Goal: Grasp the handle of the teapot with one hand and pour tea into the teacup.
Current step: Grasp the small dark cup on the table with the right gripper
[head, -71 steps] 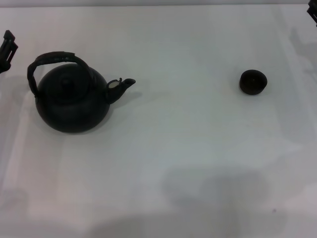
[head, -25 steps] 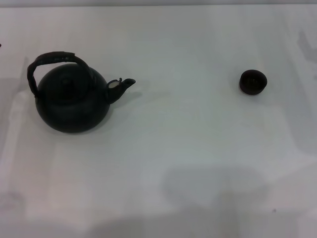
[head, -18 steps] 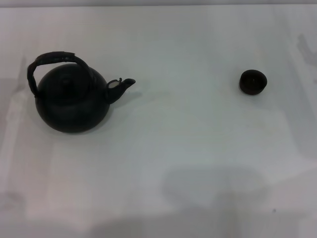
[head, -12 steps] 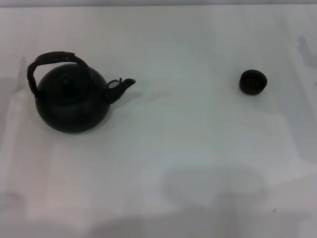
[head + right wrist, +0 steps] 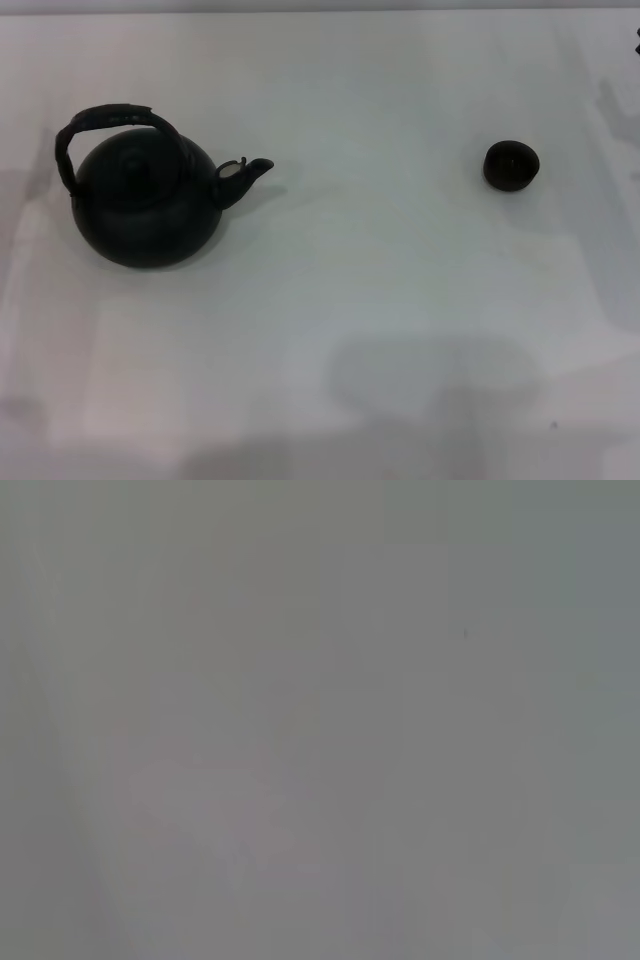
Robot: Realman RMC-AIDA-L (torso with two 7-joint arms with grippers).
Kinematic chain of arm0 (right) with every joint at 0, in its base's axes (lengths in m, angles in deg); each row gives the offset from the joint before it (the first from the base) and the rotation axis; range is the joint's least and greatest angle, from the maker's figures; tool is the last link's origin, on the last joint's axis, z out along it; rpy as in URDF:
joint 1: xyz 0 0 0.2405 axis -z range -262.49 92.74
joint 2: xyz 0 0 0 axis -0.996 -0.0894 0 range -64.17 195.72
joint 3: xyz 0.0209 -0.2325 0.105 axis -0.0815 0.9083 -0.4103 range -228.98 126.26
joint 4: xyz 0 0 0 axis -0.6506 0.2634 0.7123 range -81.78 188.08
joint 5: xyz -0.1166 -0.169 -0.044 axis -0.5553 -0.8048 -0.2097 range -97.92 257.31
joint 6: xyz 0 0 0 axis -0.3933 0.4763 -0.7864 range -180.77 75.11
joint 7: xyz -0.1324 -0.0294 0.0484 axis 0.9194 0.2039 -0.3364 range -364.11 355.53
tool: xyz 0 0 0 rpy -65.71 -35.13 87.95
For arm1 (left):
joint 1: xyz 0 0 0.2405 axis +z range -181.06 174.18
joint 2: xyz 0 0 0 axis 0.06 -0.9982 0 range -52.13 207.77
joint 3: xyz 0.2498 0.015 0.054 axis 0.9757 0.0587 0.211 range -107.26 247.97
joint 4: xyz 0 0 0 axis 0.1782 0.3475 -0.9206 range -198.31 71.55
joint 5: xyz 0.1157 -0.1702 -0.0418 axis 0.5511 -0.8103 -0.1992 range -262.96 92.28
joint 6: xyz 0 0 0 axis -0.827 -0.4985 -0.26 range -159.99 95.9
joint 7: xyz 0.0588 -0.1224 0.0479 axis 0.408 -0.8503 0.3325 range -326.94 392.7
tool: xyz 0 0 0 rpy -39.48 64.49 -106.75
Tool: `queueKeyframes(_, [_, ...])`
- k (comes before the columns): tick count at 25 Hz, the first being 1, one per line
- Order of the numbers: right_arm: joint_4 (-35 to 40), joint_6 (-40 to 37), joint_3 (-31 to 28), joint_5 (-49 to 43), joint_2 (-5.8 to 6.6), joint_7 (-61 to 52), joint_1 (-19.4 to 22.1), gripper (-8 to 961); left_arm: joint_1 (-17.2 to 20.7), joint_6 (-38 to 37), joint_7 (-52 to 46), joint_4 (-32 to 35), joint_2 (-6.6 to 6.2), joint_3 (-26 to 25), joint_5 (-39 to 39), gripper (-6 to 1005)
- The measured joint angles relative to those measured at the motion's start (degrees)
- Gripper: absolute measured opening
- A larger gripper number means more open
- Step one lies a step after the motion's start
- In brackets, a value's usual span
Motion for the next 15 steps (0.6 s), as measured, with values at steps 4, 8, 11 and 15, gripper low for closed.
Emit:
queueKeyframes(4, [-0.4,-0.1,-0.1,-0.2,0.0,0.5,0.0,826,0.1,-0.5,0.4,-0.7,0.0,0.0,2.1,790])
queueKeyframes(8, [-0.5,0.0,-0.4,0.1,0.0,0.3,-0.1,826,-0.2,-0.7,0.4,-0.7,0.07,-0.1,2.6,791])
queueKeyframes(11, [-0.1,0.0,-0.5,0.2,0.0,0.3,-0.3,826,-0.4,-0.8,0.4,-0.5,0.15,-0.2,2.5,791])
queueKeyframes(15, [-0.2,-0.2,-2.1,0.2,0.0,0.4,-0.3,826,-0.5,-1.3,0.5,-0.6,0.24,-0.5,2.1,791])
